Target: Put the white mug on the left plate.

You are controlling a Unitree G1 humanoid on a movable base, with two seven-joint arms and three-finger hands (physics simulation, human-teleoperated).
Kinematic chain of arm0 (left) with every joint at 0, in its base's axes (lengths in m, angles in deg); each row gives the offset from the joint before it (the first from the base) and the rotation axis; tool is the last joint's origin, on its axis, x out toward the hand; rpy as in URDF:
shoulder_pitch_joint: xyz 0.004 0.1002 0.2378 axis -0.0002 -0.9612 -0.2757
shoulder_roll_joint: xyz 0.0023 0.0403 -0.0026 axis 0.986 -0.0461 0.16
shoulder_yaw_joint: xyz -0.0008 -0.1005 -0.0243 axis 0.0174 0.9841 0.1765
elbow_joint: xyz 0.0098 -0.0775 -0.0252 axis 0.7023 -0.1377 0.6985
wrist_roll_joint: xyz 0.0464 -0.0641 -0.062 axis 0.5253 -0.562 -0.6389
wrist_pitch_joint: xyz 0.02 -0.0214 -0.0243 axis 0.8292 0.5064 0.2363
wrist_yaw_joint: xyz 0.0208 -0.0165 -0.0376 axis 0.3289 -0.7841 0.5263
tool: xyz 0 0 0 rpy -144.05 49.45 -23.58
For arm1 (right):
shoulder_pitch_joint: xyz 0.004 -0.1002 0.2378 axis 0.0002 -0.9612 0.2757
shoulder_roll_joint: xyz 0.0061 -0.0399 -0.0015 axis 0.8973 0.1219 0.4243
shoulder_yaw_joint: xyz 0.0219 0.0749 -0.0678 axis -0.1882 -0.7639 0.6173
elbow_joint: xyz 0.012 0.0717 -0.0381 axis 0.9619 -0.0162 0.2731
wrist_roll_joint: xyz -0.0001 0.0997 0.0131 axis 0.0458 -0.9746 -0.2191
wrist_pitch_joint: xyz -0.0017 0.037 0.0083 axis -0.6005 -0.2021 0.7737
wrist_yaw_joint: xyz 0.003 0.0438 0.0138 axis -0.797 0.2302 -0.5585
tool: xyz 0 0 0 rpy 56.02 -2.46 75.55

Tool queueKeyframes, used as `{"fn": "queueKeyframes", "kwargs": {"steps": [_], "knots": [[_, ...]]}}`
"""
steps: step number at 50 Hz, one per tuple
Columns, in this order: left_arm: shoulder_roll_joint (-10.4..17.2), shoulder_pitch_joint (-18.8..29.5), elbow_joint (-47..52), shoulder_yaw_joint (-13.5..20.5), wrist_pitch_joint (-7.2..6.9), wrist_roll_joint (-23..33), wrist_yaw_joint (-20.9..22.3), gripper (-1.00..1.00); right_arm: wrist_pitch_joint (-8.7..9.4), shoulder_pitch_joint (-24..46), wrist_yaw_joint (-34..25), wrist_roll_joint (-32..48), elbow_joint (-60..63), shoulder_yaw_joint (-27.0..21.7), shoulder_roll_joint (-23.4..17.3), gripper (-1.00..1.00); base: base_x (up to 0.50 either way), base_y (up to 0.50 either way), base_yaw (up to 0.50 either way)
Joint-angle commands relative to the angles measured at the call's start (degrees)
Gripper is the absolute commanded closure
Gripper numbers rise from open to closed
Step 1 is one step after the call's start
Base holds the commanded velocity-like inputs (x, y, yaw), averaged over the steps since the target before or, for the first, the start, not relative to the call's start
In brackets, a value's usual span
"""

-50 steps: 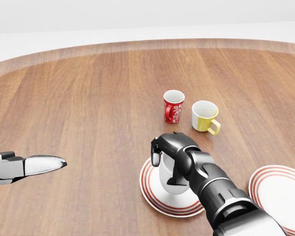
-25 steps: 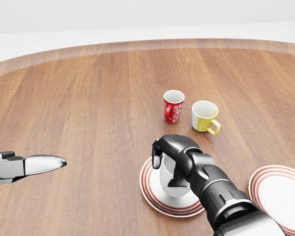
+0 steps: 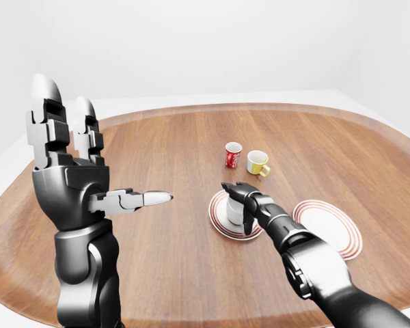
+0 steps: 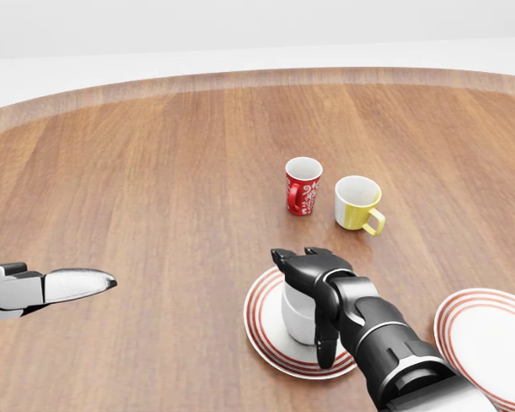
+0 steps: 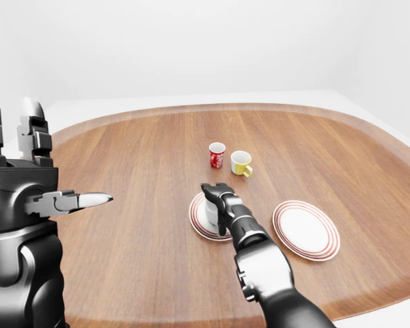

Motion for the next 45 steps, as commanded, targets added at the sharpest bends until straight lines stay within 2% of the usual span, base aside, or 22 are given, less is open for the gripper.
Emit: {"fn": "queueKeyframes", "kwargs": {"steps": [1,18,34,35,37,38,41,42,43,45], "knots": [[-0.02,-0.09,-0.57,-0.11,0.0,0.32,0.08,-1.0,0.0,-1.43,-3.59,1.52,-0.18,0.16,-0.29,-1.0,0.0,0.0,0.0],[-0.22,-0.48,0.35,-0.45,0.0,-0.22,0.71,-1.0,0.0,5.29,-3.36,2.44,1.2,-0.06,-2.21,-1.0,0.0,0.0,0.0],[-0.14,-0.34,0.58,-0.25,0.0,-0.5,0.66,-1.0,0.0,6.29,-3.13,1.47,1.61,-0.55,-3.08,-1.0,0.0,0.0,0.0],[-0.14,-0.42,0.5,-0.25,0.0,-0.46,0.71,-1.0,0.0,6.21,-3.74,-0.06,1.67,-1.55,-2.79,-1.0,0.0,0.0,0.0],[-0.15,-0.45,0.59,-0.22,0.0,-0.5,0.72,-1.0,0.0,5.92,-10.15,-9.68,2.48,-6.83,-0.76,-1.0,0.0,0.0,0.0],[-0.16,-0.52,0.55,-0.23,0.0,-0.45,0.73,-1.0,0.0,6.5,-17.63,-19.57,3.87,-11.81,1.34,-1.0,0.0,0.0,0.0],[-0.15,-0.29,0.62,-0.3,0.0,-0.37,0.57,-1.0,0.0,7.47,-28.75,-35.78,8.58,-13.21,3.16,-1.0,0.0,0.0,0.0],[-0.14,-0.46,0.53,-0.24,0.0,-0.35,0.67,-1.0,4.33,8.46,-31.86,-42.95,12.39,-14.58,3.82,-1.0,0.0,0.0,0.0],[-0.14,-0.46,0.6,-0.18,0.0,-0.41,0.68,-1.0,6.59,8.21,-31.86,-46.78,14.83,-13.54,3.66,-1.0,0.0,0.0,0.0],[-0.14,-0.47,0.65,-0.16,0.0,-0.42,0.66,-1.0,8.67,8.59,-31.86,-52.25,16.01,-11.98,2.7,-1.0,0.0,0.0,0.0]]}}
